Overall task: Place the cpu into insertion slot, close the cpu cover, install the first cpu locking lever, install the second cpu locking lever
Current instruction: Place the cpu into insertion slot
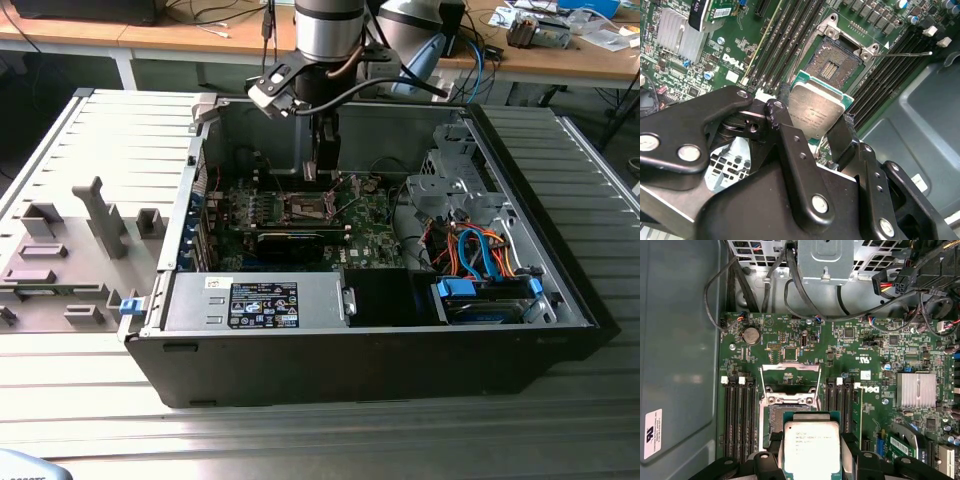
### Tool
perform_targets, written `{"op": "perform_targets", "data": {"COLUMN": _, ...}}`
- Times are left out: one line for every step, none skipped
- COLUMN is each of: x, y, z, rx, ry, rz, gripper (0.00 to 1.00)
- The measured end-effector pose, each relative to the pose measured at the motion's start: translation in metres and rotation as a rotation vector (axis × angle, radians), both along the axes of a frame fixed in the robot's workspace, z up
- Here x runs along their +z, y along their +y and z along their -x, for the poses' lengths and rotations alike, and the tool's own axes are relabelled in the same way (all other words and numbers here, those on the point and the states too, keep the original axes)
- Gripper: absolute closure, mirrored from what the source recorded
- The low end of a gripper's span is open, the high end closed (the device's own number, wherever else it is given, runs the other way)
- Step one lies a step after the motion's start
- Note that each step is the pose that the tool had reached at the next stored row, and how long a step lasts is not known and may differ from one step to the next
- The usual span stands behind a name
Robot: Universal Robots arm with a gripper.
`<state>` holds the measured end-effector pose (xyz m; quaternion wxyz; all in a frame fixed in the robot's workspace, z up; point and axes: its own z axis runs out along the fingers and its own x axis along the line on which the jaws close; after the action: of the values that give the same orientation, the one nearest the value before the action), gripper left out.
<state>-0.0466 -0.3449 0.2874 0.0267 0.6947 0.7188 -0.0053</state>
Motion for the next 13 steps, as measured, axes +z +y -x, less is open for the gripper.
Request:
{"op": "perform_targets", "data": {"x": -0.0003, "y": 0.0, "z": 0.0, "rx": 0.0, "ry": 0.0, "rz": 0.0, "gripper": 0.45}}
{"op": "perform_targets", "data": {"x": -0.0007, "y": 0.0, "z": 0.0, "rx": 0.0, "ry": 0.0, "rz": 0.0, "gripper": 0.45}}
{"op": "perform_targets", "data": {"x": -0.0008, "y": 0.0, "z": 0.0, "rx": 0.0, "ry": 0.0, "rz": 0.0, "gripper": 0.45}}
{"op": "perform_targets", "data": {"x": -0.001, "y": 0.0, "z": 0.0, "rx": 0.0, "ry": 0.0, "rz": 0.0, "gripper": 0.45}}
{"op": "perform_targets", "data": {"x": -0.0013, "y": 0.0, "z": 0.0, "rx": 0.0, "ry": 0.0, "rz": 0.0, "gripper": 0.45}}
{"op": "perform_targets", "data": {"x": -0.0015, "y": 0.0, "z": 0.0, "rx": 0.0, "ry": 0.0, "rz": 0.0, "gripper": 0.45}}
{"op": "perform_targets", "data": {"x": -0.0016, "y": 0.0, "z": 0.0, "rx": 0.0, "ry": 0.0, "rz": 0.0, "gripper": 0.45}}
{"op": "perform_targets", "data": {"x": -0.0018, "y": 0.0, "z": 0.0, "rx": 0.0, "ry": -0.0001, "rz": 0.0, "gripper": 0.45}}
{"op": "perform_targets", "data": {"x": -0.0021, "y": 0.0, "z": 0.0, "rx": 0.0, "ry": 0.0, "rz": 0.0, "gripper": 0.45}}
{"op": "perform_targets", "data": {"x": -0.0024, "y": 0.0, "z": 0.0, "rx": 0.0, "ry": 0.0, "rz": 0.0, "gripper": 0.45}}
{"op": "perform_targets", "data": {"x": -0.0026, "y": 0.0, "z": 0.0, "rx": 0.0, "ry": 0.0, "rz": 0.0, "gripper": 0.45}}
{"op": "perform_targets", "data": {"x": -0.0028, "y": 0.0, "z": 0.0, "rx": 0.0, "ry": 0.0, "rz": 0.0, "gripper": 0.45}}
{"op": "perform_targets", "data": {"x": -0.003, "y": 0.0, "z": 0.0, "rx": 0.0, "ry": 0.0, "rz": 0.0, "gripper": 0.45}}
